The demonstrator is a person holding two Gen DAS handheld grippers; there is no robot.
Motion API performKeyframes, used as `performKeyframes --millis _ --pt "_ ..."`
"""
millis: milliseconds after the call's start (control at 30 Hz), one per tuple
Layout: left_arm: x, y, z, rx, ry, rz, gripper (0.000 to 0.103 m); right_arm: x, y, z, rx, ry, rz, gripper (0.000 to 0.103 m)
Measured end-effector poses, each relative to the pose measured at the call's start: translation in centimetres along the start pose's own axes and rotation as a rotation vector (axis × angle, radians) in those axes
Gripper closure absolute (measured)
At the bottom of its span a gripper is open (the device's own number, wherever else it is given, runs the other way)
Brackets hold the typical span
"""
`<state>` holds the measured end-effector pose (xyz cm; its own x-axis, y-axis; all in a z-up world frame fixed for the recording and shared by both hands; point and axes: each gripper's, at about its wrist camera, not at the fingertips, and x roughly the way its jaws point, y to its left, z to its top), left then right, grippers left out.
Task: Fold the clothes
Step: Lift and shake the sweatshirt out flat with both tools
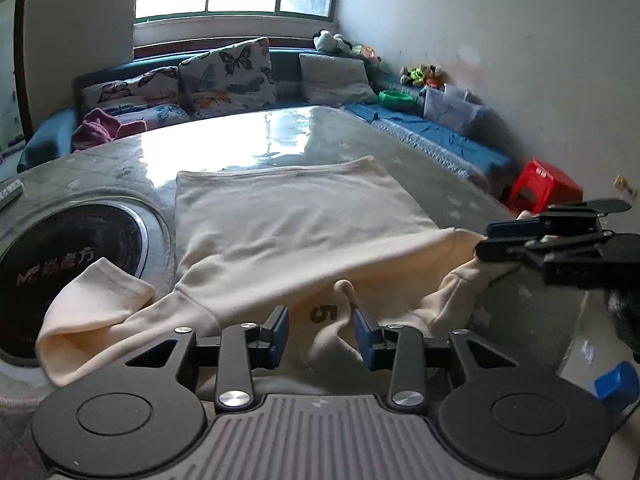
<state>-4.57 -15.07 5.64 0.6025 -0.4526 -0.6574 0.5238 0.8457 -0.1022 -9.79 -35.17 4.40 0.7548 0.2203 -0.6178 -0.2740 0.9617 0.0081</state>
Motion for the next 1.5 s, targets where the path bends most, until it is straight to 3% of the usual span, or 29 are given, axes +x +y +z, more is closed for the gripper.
performKeyframes --millis 100,233,333,500,600,800,967,1133,1167,1233,1367,1433,1500 --pt "1.0 -0.2 -0.3 0.008 0.025 0.003 0.066 1.6 1.7 0.4 -0.04 0.027 0.001 0.072" --pt "2.1 0.0 -0.8 -0.002 0.059 -0.004 0.091 2.9 1.9 -0.2 -0.038 0.076 0.001 0.072" --pt "1.4 0.0 -1.0 0.0 0.048 -0.015 0.097 2.3 1.8 -1.3 -0.053 0.118 -0.008 0.072" --pt "-2.6 -0.3 -1.8 0.048 -0.013 -0.094 0.097 0.1 1.8 -3.0 -0.083 0.177 -0.048 0.072" --pt "-3.6 -0.7 -3.0 0.103 0.003 -0.115 0.097 -1.4 1.9 -3.2 -0.082 0.165 -0.053 0.072" --pt "-3.7 -0.8 -4.1 0.131 0.043 -0.133 0.094 -2.3 4.0 -1.7 -0.083 0.111 0.073 0.072" --pt "-4.5 -0.6 -3.6 0.13 0.009 -0.135 0.093 -0.4 6.8 -1.8 -0.143 0.134 0.137 0.071" --pt "-4.3 -1.0 -3.3 0.153 -0.014 -0.131 0.062 1.3 7.9 -2.7 -0.177 0.171 0.117 0.071" --pt "-4.1 -1.2 -3.2 0.16 -0.011 -0.132 0.061 1.3 8.0 -2.8 -0.183 0.176 0.117 0.071" --pt "-3.4 -1.6 -3.3 0.173 -0.001 -0.139 0.061 1.1 8.2 -3.1 -0.198 0.179 0.109 0.072" --pt "-1.6 -1.7 -3.5 0.187 0.03 -0.138 0.062 0.7 7.7 -3.2 -0.176 0.178 0.094 0.094" --pt "-0.8 -1.7 -3.6 0.194 0.043 -0.126 0.08 0.1 7.7 -3.1 -0.173 0.161 0.091 0.096" --pt "-0.8 -1.7 -3.8 0.202 0.043 -0.131 0.089 -0.9 7.7 -3.0 -0.175 0.143 0.089 0.097"
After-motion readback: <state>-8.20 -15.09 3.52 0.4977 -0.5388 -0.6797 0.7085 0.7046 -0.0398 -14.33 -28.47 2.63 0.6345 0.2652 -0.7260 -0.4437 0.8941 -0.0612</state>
